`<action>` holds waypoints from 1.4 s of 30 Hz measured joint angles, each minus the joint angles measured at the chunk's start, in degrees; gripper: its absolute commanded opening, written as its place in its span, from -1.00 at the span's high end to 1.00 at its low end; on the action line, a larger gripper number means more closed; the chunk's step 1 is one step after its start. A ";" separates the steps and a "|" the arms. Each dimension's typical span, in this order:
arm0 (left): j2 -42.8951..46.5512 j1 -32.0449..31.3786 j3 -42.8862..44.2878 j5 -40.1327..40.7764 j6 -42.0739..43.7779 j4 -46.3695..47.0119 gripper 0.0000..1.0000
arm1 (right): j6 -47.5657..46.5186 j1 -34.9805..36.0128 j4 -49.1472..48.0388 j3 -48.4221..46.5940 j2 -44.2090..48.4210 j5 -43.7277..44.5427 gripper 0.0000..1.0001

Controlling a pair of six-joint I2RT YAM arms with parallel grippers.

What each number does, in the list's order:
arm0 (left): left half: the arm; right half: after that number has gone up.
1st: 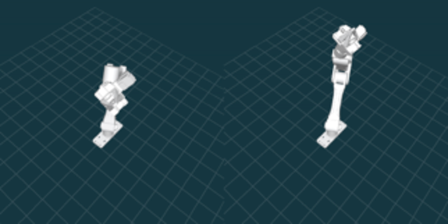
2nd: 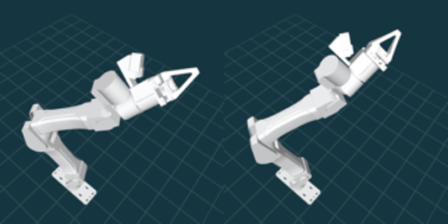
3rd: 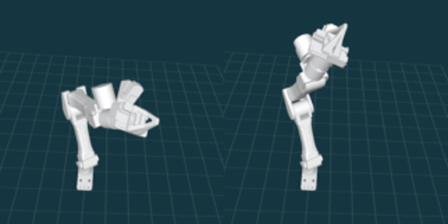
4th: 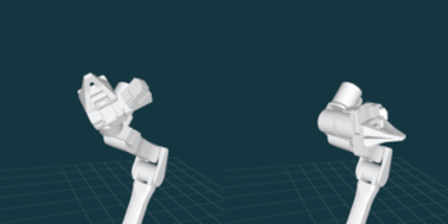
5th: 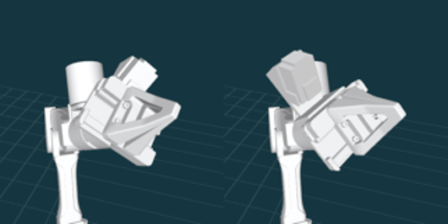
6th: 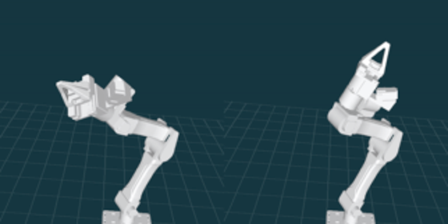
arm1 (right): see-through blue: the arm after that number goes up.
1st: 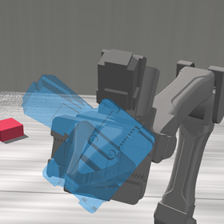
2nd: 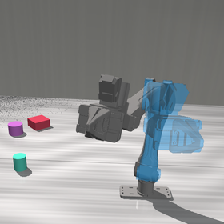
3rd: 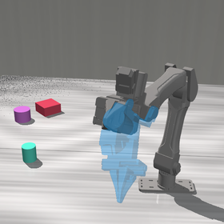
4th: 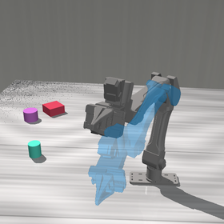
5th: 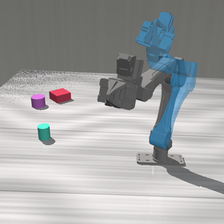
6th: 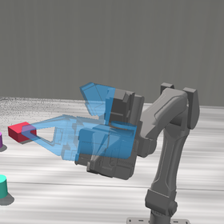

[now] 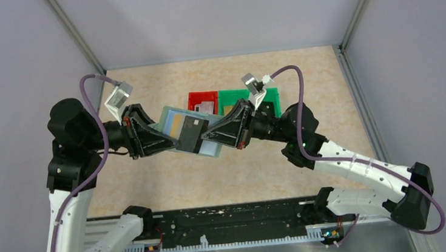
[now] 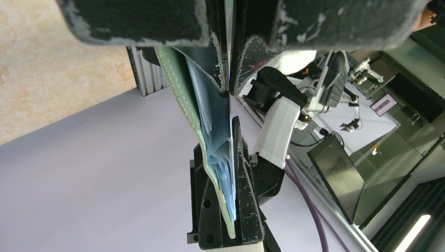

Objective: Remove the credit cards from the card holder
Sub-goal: Remove the credit card from the card holder.

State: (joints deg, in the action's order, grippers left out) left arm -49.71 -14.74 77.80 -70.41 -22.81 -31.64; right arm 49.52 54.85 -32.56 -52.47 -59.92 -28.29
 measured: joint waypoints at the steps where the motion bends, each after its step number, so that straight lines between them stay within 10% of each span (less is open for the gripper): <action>1: 0.15 0.00 -0.17 -0.13 -0.39 0.46 0.50 | 0.13 -0.04 -0.52 0.02 0.04 -0.07 1.00; 8: 0.79 0.00 -0.94 -0.42 -1.62 2.16 0.93 | 1.03 -0.11 -3.06 0.02 0.04 -0.50 1.00; 18: 0.74 0.00 -0.94 0.33 -2.10 2.14 1.00 | 1.03 -0.28 -3.32 3.43 2.73 0.74 1.00; 26: 0.74 0.00 -0.94 0.66 -2.67 2.80 1.00 | 2.47 -0.28 -5.75 3.39 1.11 0.22 0.33; 33: 0.59 0.00 -0.94 1.25 -2.62 2.84 1.00 | 6.21 -0.28 -11.61 3.32 -3.41 -0.76 1.00; 42: -0.48 0.00 0.35 3.41 0.61 -0.17 1.00 | 4.87 -3.32 -6.43 3.41 0.31 -2.21 1.00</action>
State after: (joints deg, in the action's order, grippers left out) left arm -50.19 -14.74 78.15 -67.00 -22.20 -31.81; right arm 54.39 51.53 -38.98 -49.06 -59.61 -30.50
